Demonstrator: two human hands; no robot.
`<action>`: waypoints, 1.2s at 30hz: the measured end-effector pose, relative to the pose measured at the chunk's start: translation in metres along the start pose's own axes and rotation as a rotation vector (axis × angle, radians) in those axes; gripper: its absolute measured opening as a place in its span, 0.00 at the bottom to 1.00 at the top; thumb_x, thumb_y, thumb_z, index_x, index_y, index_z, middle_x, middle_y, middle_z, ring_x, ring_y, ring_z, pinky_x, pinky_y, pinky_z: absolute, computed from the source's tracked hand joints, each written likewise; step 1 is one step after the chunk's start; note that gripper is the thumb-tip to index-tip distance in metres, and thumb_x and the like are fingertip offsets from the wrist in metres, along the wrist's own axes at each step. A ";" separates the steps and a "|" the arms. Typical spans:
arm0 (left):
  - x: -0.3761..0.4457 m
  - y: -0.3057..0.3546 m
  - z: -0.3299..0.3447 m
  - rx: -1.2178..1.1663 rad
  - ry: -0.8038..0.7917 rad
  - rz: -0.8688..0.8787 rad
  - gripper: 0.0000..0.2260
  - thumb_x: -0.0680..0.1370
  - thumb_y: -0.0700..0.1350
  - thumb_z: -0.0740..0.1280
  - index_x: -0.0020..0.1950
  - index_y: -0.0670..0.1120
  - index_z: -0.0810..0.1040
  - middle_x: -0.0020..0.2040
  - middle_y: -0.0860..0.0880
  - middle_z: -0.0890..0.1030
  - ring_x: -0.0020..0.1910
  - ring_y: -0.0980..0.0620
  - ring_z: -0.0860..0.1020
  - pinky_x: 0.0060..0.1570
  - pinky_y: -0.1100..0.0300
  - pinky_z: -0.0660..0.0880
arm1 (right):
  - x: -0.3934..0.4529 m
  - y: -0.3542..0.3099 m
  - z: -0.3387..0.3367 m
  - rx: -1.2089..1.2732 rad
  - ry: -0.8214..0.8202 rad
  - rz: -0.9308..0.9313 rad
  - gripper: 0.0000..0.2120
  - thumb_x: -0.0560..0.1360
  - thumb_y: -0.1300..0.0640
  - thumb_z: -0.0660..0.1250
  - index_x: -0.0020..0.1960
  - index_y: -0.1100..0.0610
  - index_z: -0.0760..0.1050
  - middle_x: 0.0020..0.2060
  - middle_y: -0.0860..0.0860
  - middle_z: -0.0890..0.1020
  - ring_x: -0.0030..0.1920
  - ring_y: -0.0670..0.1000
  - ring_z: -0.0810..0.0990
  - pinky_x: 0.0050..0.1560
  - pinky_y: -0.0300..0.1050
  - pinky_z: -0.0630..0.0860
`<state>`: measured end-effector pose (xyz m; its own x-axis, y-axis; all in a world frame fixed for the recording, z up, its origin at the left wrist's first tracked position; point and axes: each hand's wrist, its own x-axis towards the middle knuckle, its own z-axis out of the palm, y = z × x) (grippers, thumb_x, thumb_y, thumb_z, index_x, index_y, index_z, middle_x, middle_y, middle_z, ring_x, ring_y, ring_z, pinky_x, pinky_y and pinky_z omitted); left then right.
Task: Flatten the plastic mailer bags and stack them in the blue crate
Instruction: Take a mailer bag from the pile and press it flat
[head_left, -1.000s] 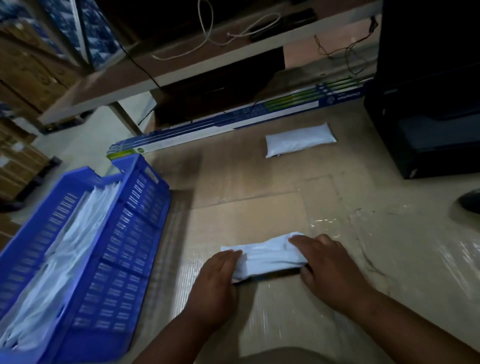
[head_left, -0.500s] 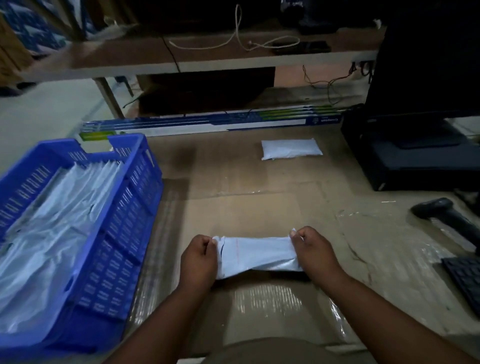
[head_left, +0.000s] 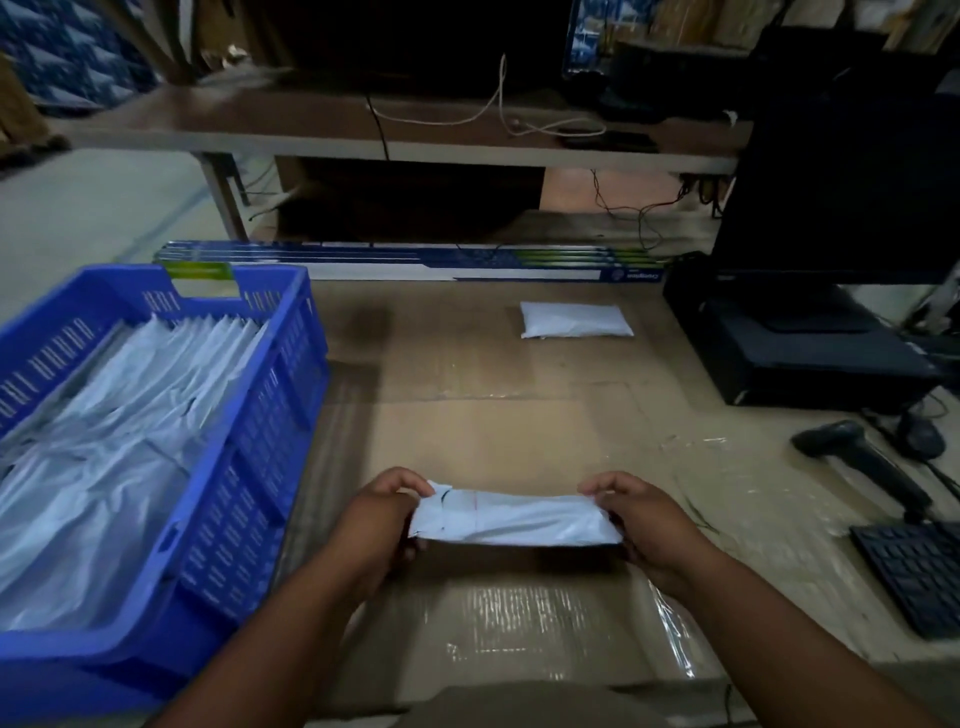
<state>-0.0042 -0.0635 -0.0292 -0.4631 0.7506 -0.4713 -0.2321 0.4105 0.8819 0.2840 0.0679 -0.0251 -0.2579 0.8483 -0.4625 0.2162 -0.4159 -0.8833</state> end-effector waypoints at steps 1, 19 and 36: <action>-0.004 0.003 -0.002 -0.083 -0.072 -0.019 0.15 0.80 0.33 0.58 0.49 0.46 0.82 0.38 0.38 0.81 0.27 0.47 0.77 0.24 0.62 0.68 | -0.001 -0.001 -0.004 0.110 -0.049 0.045 0.14 0.80 0.66 0.62 0.54 0.57 0.86 0.48 0.63 0.85 0.38 0.54 0.81 0.33 0.42 0.76; -0.010 -0.017 -0.012 0.515 0.114 0.215 0.20 0.78 0.50 0.75 0.32 0.41 0.75 0.25 0.44 0.79 0.25 0.46 0.79 0.30 0.55 0.74 | -0.008 0.007 -0.011 -0.476 0.072 -0.107 0.19 0.81 0.52 0.69 0.36 0.62 0.75 0.25 0.56 0.79 0.24 0.54 0.74 0.28 0.42 0.68; -0.013 -0.072 0.051 1.402 -0.040 1.129 0.27 0.78 0.49 0.63 0.75 0.39 0.75 0.73 0.40 0.76 0.75 0.39 0.73 0.76 0.42 0.61 | -0.019 0.060 0.073 -1.395 0.013 -0.885 0.27 0.81 0.51 0.54 0.79 0.55 0.69 0.77 0.55 0.73 0.78 0.57 0.70 0.78 0.60 0.62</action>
<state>0.0624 -0.0765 -0.0870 0.1549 0.9513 0.2666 0.9793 -0.1835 0.0857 0.2326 0.0028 -0.0747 -0.7482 0.6521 0.1222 0.6432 0.7582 -0.1071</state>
